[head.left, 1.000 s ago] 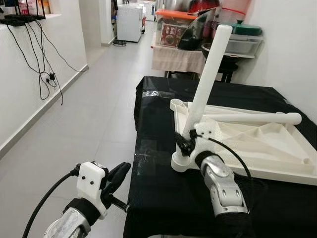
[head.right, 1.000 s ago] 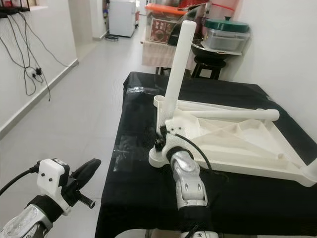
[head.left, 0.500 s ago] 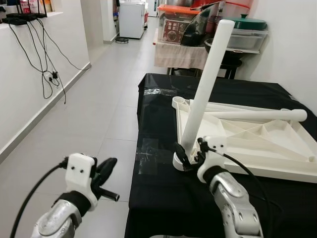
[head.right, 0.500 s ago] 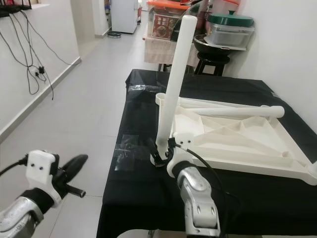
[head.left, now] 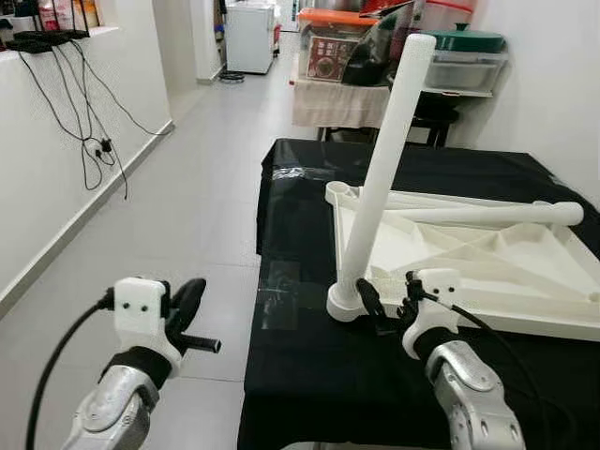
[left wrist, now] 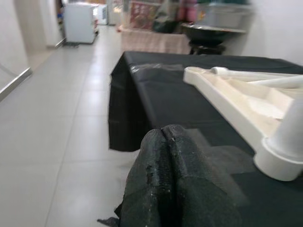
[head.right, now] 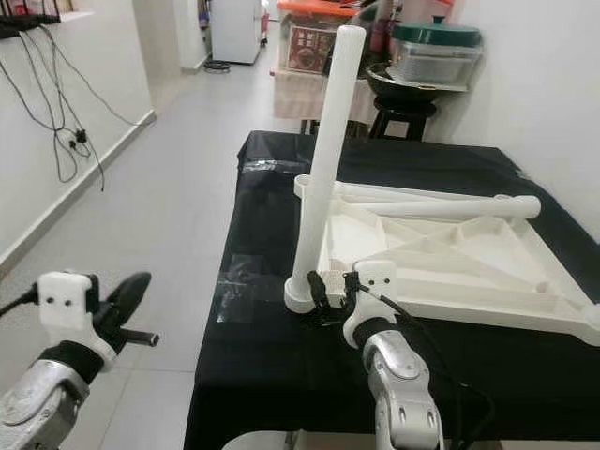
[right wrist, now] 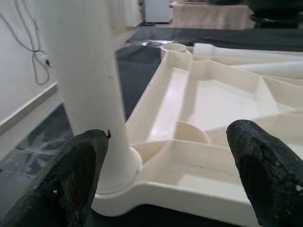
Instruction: Building children table
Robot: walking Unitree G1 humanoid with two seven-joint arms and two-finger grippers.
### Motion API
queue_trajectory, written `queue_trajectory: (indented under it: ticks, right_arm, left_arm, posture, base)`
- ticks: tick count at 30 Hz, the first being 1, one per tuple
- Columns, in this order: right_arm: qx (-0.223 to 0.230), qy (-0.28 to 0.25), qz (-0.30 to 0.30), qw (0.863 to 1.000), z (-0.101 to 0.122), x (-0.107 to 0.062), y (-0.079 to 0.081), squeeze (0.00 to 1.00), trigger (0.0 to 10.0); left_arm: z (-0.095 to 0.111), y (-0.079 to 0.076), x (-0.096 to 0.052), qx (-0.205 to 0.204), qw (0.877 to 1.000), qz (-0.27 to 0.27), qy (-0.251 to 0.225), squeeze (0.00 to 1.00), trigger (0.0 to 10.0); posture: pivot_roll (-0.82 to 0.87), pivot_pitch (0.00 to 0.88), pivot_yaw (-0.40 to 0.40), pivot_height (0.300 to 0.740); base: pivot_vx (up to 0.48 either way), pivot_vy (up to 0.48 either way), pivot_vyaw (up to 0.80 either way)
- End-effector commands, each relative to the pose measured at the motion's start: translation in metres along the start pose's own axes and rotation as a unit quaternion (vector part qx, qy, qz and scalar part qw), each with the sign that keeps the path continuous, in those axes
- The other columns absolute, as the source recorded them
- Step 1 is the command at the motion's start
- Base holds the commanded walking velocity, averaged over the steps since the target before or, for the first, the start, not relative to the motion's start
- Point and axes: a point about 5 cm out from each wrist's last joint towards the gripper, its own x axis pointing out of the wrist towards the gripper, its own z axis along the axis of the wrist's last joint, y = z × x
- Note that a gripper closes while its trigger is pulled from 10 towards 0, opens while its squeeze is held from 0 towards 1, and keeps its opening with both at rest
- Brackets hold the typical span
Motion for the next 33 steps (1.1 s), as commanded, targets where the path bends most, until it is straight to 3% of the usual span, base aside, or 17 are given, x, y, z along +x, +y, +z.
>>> queue_trajectory:
  ticks: [1, 23, 33]
  right_arm:
    - [0.005, 0.002, 0.002, 1.0, 0.0, -0.003, -0.002, 0.0, 10.0]
    - [0.009, -0.003, 0.075, 0.997, 0.002, -0.019, 0.006, 0.0, 10.0]
    - [0.001, -0.019, 0.089, 0.996, 0.009, -0.01, 0.018, 0.0, 10.0]
  left_arm:
    - [-0.004, 0.002, 0.0, 0.005, 1.0, -0.003, 0.008, 0.0, 10.0]
    - [-0.007, 0.001, 0.002, 0.028, 1.0, -0.001, 0.011, 0.0, 10.0]
    - [-0.002, -0.001, 0.005, 0.017, 1.0, 0.001, 0.001, 0.0, 10.0]
  posture:
    - [-0.05, 0.0, -0.065, 0.74]
    - [-0.07, 0.0, -0.07, 0.74]
    - [-0.07, 0.0, -0.07, 0.74]
  base:
    - [0.0, 0.337, 0.0]
    - [0.0, 0.474, 0.0]
    - [0.0, 0.48, 0.0]
